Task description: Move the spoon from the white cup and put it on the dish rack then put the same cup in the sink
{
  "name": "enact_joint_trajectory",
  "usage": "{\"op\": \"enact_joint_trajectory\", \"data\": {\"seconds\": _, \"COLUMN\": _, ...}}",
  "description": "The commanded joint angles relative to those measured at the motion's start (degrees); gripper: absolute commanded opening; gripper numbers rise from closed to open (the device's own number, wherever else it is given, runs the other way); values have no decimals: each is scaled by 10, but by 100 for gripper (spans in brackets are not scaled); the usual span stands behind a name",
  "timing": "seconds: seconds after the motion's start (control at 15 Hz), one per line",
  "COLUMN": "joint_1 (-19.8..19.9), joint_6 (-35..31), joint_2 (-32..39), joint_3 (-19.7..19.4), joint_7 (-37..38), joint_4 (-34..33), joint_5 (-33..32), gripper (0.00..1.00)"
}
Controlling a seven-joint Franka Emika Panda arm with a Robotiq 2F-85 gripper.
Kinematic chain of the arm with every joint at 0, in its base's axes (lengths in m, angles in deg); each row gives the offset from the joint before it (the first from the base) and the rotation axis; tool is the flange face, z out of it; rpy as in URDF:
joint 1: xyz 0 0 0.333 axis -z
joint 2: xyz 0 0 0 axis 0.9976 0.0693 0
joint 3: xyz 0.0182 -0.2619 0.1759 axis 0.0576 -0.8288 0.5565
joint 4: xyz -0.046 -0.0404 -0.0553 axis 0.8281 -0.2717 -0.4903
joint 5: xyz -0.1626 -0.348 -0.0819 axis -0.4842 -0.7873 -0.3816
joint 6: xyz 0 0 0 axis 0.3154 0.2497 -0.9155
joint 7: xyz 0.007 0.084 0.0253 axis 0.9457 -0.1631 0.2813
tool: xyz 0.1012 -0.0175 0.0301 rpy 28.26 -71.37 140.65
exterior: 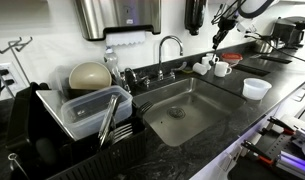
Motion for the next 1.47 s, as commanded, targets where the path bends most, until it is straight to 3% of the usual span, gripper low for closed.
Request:
{"op": "enact_joint_trajectory", "data": {"seconds": 0.0, "joint_1": -18, "joint_6": 5, "joint_2": -49, "joint_3": -14, "joint_7": -85, "joint_4": 33, "joint_5": 82, "gripper": 1}}
{"op": "enact_joint_trajectory", "data": {"seconds": 0.2, "joint_1": -42, "joint_6": 26, "joint_2": -76, "joint_3": -36, "joint_7": -156, "joint_4": 47, "joint_5": 158, "gripper": 1}}
{"op": "enact_joint_trajectory", "data": {"seconds": 0.4, "joint_1": -89, "joint_6": 75, "joint_2": -88, "joint_3": -67, "joint_7": -261, "joint_4": 53, "joint_5": 261, "gripper": 1}}
{"op": "enact_joint_trajectory", "data": {"seconds": 0.67, "joint_1": -120, "joint_6": 129, "joint_2": -90, "joint_3": -69, "joint_7": -343, "joint_4": 50, "joint_5": 331, "gripper": 1}}
{"op": "enact_joint_trajectory", "data": {"seconds": 0.8, "joint_1": -106, "joint_6": 116, "joint_2": -83, "joint_3": -49, "joint_7": -321, "joint_4": 52, "joint_5": 322, "gripper": 3}}
{"op": "enact_joint_trajectory", "data": {"seconds": 1.2, "joint_1": -111, "joint_6": 122, "joint_2": -84, "joint_3": -50, "joint_7": -336, "joint_4": 50, "joint_5": 333, "gripper": 3}}
{"op": "enact_joint_trajectory", "data": {"seconds": 1.4, "joint_1": -146, "joint_6": 133, "joint_2": -95, "joint_3": -46, "joint_7": -355, "joint_4": 41, "joint_5": 397, "gripper": 1}}
